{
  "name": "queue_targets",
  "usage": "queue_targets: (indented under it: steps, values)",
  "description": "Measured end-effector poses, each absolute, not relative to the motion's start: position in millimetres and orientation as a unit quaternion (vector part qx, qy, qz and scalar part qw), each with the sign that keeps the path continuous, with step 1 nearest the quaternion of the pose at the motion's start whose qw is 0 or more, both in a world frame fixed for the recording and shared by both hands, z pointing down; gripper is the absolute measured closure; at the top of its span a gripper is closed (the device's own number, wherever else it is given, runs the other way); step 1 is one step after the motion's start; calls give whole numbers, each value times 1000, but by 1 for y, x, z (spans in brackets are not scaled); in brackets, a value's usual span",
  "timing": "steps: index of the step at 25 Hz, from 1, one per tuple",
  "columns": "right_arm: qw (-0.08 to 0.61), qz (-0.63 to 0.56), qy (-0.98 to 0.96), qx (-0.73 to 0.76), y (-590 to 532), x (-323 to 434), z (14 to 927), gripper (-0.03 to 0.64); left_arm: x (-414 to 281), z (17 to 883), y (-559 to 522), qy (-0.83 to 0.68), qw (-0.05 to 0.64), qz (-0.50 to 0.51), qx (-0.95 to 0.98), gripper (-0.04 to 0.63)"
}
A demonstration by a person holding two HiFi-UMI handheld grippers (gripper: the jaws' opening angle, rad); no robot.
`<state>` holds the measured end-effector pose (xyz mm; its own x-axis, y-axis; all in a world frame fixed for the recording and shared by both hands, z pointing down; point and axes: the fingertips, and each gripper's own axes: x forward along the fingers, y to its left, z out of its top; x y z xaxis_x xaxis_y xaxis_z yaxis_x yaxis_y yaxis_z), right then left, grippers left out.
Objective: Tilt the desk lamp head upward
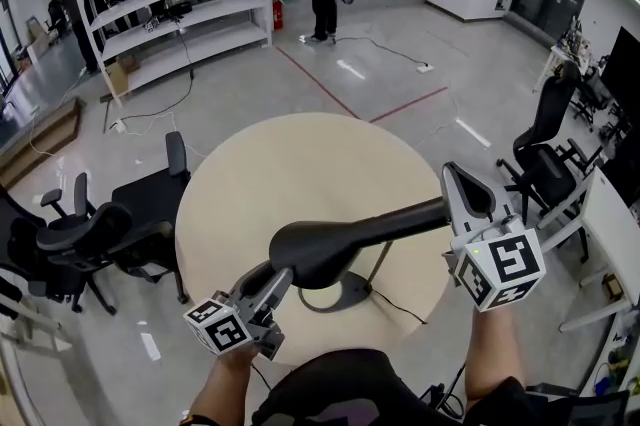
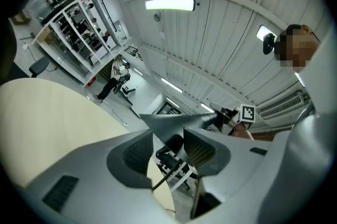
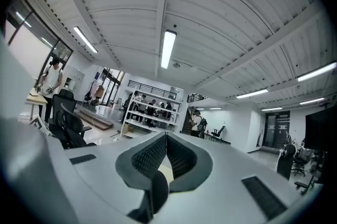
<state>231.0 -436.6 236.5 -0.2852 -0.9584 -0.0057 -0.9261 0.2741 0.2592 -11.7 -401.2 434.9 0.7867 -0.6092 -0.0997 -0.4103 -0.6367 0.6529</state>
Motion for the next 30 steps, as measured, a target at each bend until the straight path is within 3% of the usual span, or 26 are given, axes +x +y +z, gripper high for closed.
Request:
queue_targets:
  steps: [9,12,30]
  values:
    - [89,-76,-783,611,-436,260,266,606,-30,353,-419,-317,243,-197,895,374]
    - [79,-57,-787,609,-432,261,278,606,-32,326,-421,-321,216,-204,899,403]
    - [74,15,-783,617,-429,260,333,607,10,187,-414,-263,85,-210,938,448]
